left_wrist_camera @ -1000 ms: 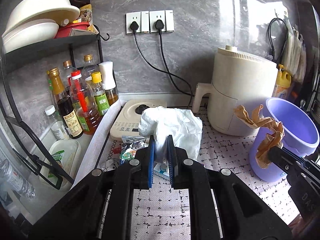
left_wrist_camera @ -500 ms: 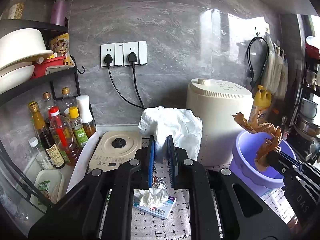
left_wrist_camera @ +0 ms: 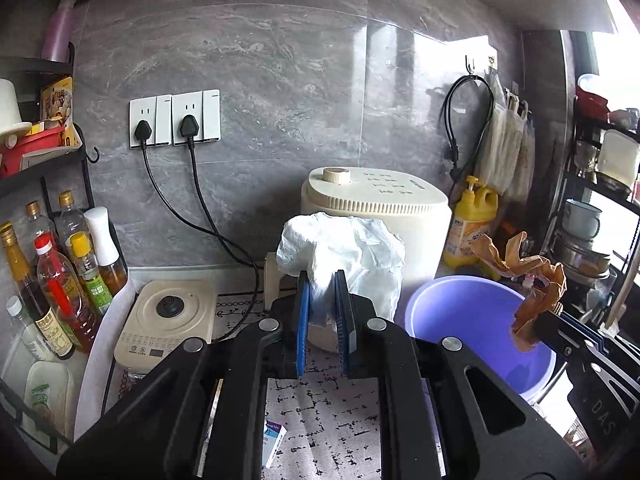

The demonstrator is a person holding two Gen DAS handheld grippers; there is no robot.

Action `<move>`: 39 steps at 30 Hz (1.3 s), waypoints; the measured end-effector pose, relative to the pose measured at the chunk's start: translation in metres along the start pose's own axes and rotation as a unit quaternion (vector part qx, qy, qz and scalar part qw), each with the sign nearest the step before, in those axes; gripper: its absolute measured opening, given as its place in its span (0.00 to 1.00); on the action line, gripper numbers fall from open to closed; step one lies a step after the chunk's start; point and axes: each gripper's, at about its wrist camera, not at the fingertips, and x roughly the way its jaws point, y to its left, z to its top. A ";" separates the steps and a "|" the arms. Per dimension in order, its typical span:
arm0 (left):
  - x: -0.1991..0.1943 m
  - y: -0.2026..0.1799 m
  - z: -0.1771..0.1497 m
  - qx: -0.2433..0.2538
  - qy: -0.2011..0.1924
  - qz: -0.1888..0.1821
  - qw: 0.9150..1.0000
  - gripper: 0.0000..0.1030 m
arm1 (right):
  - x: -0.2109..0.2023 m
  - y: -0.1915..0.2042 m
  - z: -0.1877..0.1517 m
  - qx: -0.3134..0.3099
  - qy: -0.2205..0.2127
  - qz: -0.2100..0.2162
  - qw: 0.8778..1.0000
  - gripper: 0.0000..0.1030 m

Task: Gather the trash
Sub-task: 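Carry the tissue and brown paper to the bucket and open both tools, then return both tools to the remaining trash on the counter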

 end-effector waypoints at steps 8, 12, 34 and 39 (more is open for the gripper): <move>0.023 -0.013 0.002 0.004 0.012 -0.029 0.999 0.12 | 0.009 -0.018 0.001 0.024 0.007 -0.031 0.999 0.31; 0.032 -0.017 0.001 0.002 0.021 -0.046 0.999 0.12 | 0.009 -0.026 -0.002 0.029 0.014 -0.043 0.999 0.33; 0.046 -0.058 -0.007 0.012 0.049 -0.143 0.989 0.69 | -0.024 -0.049 -0.017 0.058 0.010 -0.123 0.991 0.37; 0.040 -0.030 -0.008 0.003 0.042 -0.104 0.994 0.80 | -0.012 -0.030 -0.019 0.044 0.018 -0.093 0.995 0.44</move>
